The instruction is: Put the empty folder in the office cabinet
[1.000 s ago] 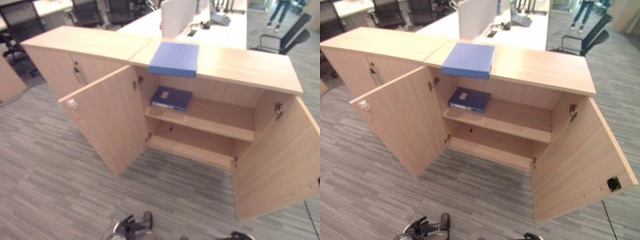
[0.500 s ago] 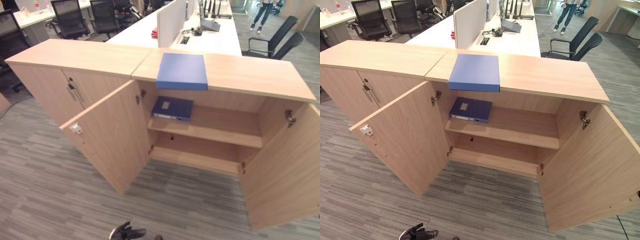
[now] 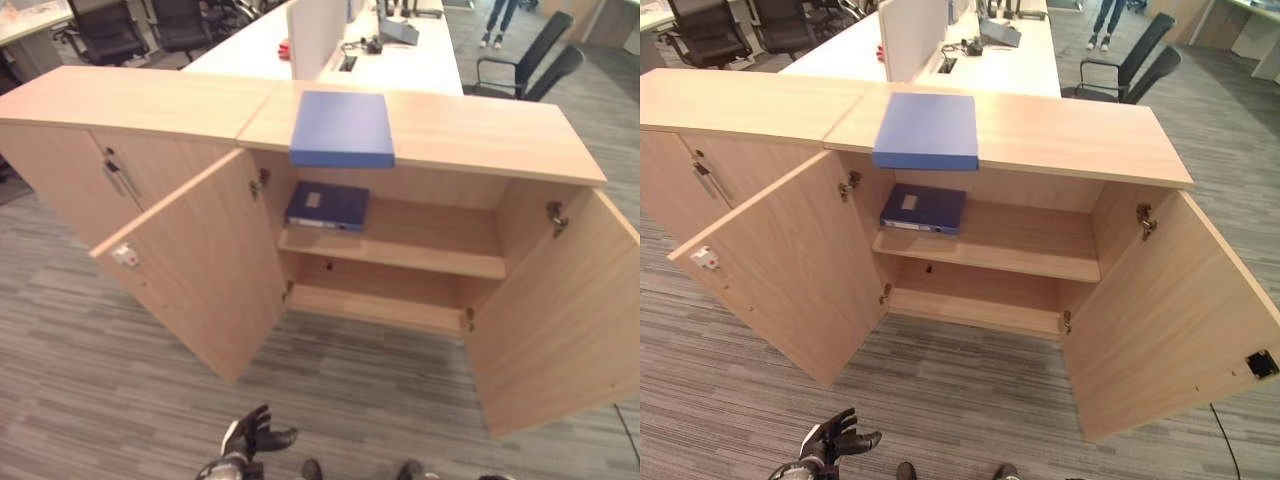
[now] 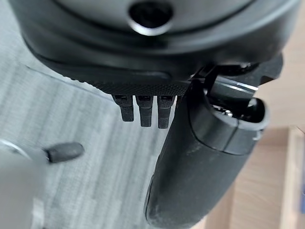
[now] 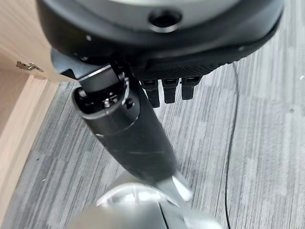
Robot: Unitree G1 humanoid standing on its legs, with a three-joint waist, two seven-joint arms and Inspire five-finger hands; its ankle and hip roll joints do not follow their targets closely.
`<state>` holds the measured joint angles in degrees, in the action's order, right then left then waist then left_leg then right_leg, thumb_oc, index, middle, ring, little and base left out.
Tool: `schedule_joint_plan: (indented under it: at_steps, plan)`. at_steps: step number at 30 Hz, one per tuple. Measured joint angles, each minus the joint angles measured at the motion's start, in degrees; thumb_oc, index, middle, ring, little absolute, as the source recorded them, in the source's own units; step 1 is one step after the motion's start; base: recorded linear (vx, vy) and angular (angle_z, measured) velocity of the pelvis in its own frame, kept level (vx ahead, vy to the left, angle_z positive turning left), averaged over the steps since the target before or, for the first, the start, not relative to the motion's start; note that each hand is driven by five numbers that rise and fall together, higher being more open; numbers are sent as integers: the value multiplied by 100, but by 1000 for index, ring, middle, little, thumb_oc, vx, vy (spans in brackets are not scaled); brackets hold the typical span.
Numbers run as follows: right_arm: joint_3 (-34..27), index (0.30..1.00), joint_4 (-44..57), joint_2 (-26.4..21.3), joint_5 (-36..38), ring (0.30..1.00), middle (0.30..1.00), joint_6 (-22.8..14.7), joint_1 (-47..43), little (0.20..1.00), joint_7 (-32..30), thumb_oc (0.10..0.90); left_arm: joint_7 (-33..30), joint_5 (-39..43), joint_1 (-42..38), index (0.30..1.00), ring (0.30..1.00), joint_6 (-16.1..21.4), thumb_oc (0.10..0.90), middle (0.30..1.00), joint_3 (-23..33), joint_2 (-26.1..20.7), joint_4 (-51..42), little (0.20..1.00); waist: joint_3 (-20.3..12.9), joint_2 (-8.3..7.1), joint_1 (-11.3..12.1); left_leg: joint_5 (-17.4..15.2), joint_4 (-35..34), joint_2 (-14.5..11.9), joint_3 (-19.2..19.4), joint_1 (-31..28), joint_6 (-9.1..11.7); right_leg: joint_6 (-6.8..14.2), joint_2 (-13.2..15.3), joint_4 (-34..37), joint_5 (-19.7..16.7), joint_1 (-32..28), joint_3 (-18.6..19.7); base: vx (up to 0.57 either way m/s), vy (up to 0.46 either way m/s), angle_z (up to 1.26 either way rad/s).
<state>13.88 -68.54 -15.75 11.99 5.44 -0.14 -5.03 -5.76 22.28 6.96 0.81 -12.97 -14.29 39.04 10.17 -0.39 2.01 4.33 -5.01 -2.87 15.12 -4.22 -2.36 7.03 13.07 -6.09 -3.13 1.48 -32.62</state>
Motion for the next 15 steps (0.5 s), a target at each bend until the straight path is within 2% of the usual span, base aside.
schedule_joint_plan:
  at_steps: [1,4,7,9,11,13,15]
  plan:
    - [-3,900,6,-28,7,900,900,20,2,900,1,800,33,6,107,900,900,17,800,900,-29,29,-274,900,-6,70,54,33,4,-147,32,3,205,-91,-194,170,-13,-80,-28,121,-148,0]
    - [-15,900,139,-32,207,900,900,5,-28,900,28,800,24,21,103,900,900,-15,800,900,-2,42,-433,900,-13,97,149,54,24,-343,24,17,369,-158,-460,337,7,-146,-80,135,-172,-11]
    - [-28,900,340,44,284,900,900,-80,-159,900,121,800,39,134,89,900,900,-49,800,900,0,45,-434,900,-23,77,153,34,25,-468,17,3,446,-305,-584,302,99,-147,-83,212,-276,-1]
    - [-59,900,348,293,284,900,900,-178,-360,900,224,800,62,180,108,900,900,-80,800,900,6,43,-434,900,-33,82,211,20,28,-541,4,-54,491,-449,-664,245,191,-182,-82,141,-273,2]
    - [-65,900,305,482,287,900,900,-210,-395,900,298,800,33,210,112,900,900,-85,800,900,26,38,-461,900,-35,31,324,-145,540,-669,21,51,643,-596,-660,55,336,-201,-69,56,-253,1]
    - [-65,900,304,603,291,900,900,-209,-391,900,311,800,13,215,110,900,900,-87,800,900,47,-4,-474,900,-41,-28,398,-256,824,-735,21,142,652,-652,-687,-12,408,-215,-77,28,-285,-1]
    - [-65,900,229,784,395,900,900,-214,-495,900,327,800,-21,219,42,900,900,-87,800,900,232,-105,-539,900,127,-312,589,-299,2281,-912,-32,827,743,-926,-580,-315,692,-85,-60,57,-149,-2]
